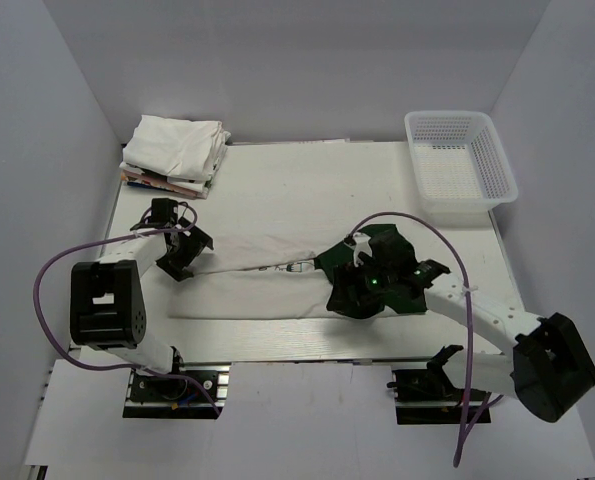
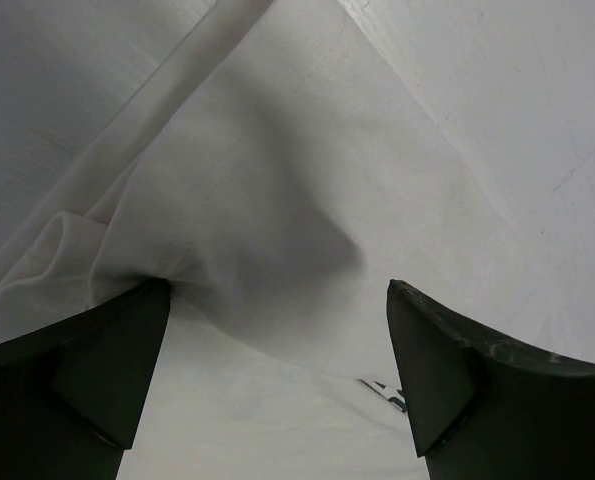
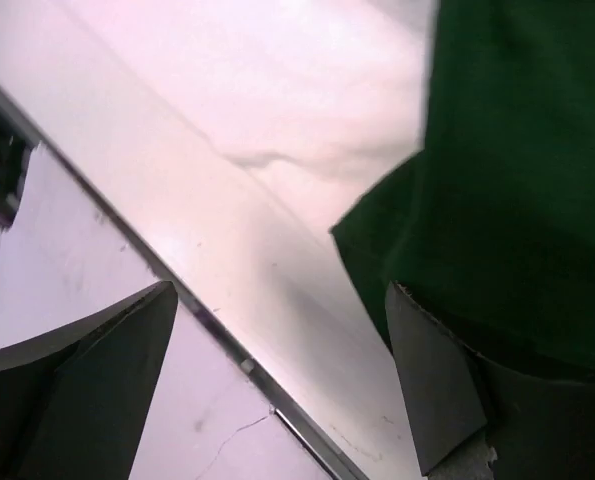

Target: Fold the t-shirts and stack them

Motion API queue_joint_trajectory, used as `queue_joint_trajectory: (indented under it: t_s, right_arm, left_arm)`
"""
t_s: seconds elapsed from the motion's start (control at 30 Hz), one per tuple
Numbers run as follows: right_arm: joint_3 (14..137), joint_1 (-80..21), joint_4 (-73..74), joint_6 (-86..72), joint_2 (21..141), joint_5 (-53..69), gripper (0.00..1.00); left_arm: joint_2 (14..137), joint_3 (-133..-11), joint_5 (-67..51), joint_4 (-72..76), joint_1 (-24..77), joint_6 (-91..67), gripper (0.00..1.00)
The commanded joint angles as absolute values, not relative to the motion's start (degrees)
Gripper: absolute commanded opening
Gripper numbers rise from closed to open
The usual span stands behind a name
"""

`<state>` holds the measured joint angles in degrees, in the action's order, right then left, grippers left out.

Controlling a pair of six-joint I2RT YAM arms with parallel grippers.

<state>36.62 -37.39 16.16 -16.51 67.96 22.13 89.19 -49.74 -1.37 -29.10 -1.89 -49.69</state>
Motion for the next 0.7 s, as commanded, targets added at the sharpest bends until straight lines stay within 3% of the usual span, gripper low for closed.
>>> queue_joint_trajectory:
  t_s: [0.0, 0.03, 0.23, 0.4, 0.43, 0.47, 0.5, 0.6, 0.63, 0.67]
  right_arm:
    - [38.8, -37.0, 18.7, -19.1, 64.8, 16.7, 0.9]
    - [38.8, -36.7, 18.7, -19.3, 64.3, 11.4, 0.9]
    - [40.6, -37.9, 16.1, -17.7, 66.9, 13.3, 0.9]
    - [42.0, -39.5, 18.1, -16.1, 73.6, 4.1, 0.9]
    - [42.1, -40.2, 18.1, -15.6, 74.3, 3.3, 0.86]
    - [42.1, -40.3, 17.8, -15.6, 75.0, 1.3, 0.8]
    - [42.4, -40.3, 17.1, -15.7, 76.6, 0.9, 0.61]
    - [42.7, -41.0, 14.9, -17.3, 77.5, 0.6, 0.25]
    - [42.6, -41.2, 14.9, -17.5, 77.4, 0.4, 0.06]
    - [43.0, -41.5, 15.0, -17.8, 77.3, 0.3, 0.0]
  left_arm:
    - [90.1, -50.7, 1.7, -29.5, -2.3, -48.0, 1.0]
    - [90.1, -50.7, 1.7, -29.5, -2.3, -48.0, 1.0]
    - [90.1, -50.1, 1.1, -29.5, -2.3, -48.0, 1.0]
    - [90.6, -50.1, 0.6, -29.0, -2.3, -47.5, 1.0]
    - [90.6, -50.1, 0.6, -29.0, -2.3, -47.5, 1.0]
    - [90.6, -50.1, 0.1, -29.0, -2.3, -47.5, 1.0]
    - [91.1, -49.6, 0.1, -29.0, -2.3, -47.5, 1.0]
    - [91.1, -49.6, 0.1, -28.5, -2.3, -47.5, 1.0]
    - [91.1, -49.6, -0.4, -28.5, -2.3, -47.5, 1.0]
    - [91.1, -49.6, -0.4, -28.5, -2.3, -47.5, 1.0]
